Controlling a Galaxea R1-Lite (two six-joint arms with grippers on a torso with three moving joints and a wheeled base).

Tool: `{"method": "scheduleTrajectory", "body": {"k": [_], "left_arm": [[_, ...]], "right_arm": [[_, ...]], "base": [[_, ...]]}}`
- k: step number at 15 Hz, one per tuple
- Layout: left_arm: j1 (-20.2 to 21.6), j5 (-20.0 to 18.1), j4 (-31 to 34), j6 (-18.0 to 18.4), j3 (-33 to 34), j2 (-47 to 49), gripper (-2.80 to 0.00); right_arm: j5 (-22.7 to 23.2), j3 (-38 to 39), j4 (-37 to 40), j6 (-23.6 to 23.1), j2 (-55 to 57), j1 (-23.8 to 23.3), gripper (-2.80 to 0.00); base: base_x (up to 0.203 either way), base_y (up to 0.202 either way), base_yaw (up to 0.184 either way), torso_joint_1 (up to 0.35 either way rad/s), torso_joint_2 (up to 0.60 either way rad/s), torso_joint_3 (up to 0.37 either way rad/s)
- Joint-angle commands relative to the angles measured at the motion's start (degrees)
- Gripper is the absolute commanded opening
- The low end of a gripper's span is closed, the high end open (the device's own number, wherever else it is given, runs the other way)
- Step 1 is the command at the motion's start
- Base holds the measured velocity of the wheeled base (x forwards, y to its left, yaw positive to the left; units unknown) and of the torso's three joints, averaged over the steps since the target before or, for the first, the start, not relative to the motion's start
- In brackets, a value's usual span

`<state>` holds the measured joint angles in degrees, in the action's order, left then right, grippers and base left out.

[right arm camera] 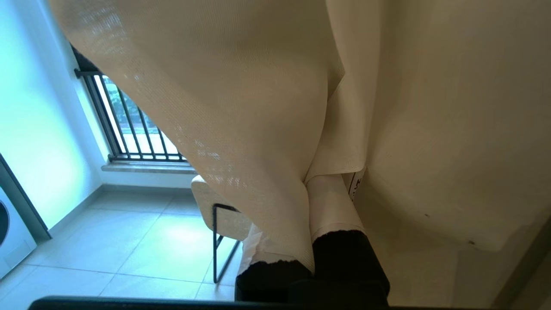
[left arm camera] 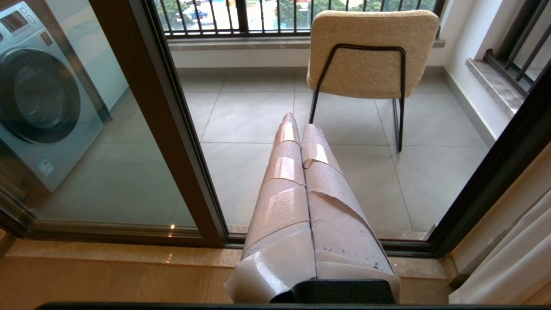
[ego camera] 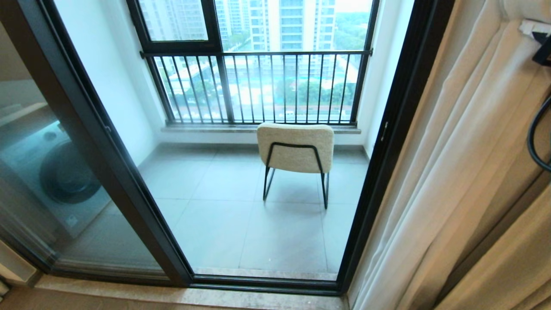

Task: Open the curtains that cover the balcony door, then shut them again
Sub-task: Close the inner curtains on both sides

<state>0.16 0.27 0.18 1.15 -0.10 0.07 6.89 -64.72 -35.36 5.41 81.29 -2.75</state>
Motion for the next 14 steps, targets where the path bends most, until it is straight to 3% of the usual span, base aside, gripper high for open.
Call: {"method": "scheduleTrajectory", "body": {"k": [1,12,14], "left_arm": [[0.0,0.0,0.0,0.0,0.0,0.0,-2.80],[0.0,0.0,0.0,-0.1,0.0,0.0,-2.80],[0.0,0.0,0.0,0.0,0.0,0.0,-2.80]], "right_arm": [[0.1,0.0,-0.2,0.0,0.2,-0.2,-2.80],[0.1,0.4,-0.3,0.0,0.6,-0.4,-2.80],[0.1,0.4,-0.3,0.0,0.6,-0.4,-2.80]], "base": [[0.000,0.000,0.000,0.000,0.00,0.000],[0.000,0.000,0.000,0.000,0.00,0.000],[0.001,0.132,0.005,-0.001,0.00,0.001]]}}
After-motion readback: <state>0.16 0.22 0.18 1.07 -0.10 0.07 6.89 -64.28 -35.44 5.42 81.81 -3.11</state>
